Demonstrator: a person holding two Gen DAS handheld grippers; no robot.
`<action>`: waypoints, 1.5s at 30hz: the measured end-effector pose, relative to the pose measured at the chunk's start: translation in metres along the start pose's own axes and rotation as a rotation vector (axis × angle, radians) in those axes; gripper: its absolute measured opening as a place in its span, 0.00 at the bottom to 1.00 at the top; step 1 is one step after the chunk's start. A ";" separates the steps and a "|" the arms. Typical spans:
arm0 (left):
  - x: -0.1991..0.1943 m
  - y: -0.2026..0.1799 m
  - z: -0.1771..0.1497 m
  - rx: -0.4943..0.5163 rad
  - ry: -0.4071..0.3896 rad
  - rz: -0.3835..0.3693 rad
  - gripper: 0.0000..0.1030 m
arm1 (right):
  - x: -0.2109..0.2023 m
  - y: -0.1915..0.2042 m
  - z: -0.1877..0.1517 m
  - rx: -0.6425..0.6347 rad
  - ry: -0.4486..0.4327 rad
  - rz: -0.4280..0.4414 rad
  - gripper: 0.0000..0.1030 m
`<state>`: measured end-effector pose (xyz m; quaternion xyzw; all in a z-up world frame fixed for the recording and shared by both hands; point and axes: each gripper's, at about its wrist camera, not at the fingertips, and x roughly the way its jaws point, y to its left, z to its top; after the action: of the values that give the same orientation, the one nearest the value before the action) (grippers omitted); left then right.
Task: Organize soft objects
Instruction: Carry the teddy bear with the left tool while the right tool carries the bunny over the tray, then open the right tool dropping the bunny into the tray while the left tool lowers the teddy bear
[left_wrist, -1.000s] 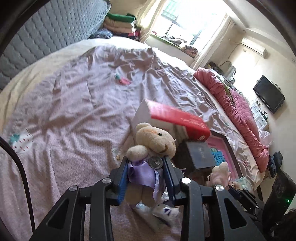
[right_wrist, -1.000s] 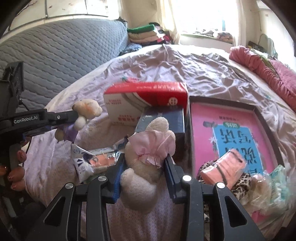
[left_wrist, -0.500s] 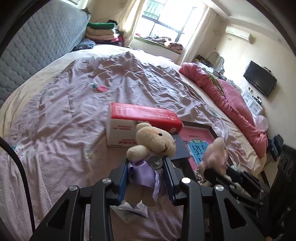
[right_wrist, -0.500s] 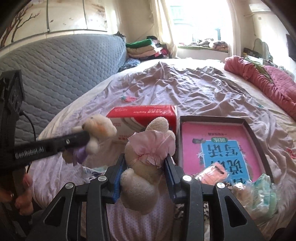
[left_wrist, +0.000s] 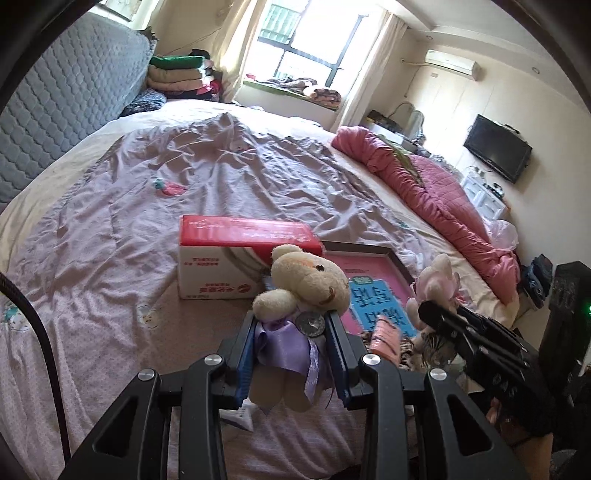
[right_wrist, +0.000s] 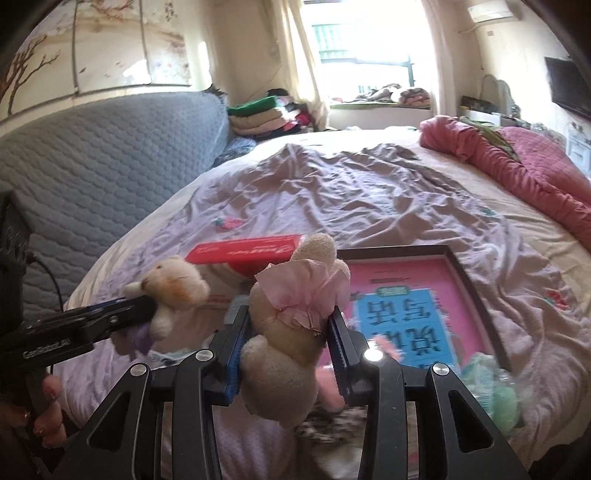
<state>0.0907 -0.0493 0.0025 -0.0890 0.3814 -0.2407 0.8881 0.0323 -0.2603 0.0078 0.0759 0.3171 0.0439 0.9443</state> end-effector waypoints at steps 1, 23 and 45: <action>0.000 -0.003 0.000 0.005 -0.001 -0.007 0.34 | -0.003 -0.006 0.001 0.010 -0.002 -0.011 0.40; 0.045 -0.093 -0.027 0.143 0.116 -0.098 0.35 | -0.019 -0.082 -0.012 0.138 -0.022 -0.102 0.40; 0.094 -0.132 -0.049 0.226 0.213 -0.090 0.35 | -0.010 -0.112 -0.027 0.197 0.011 -0.117 0.40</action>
<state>0.0637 -0.2090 -0.0458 0.0203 0.4395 -0.3298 0.8352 0.0122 -0.3687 -0.0270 0.1496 0.3292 -0.0421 0.9314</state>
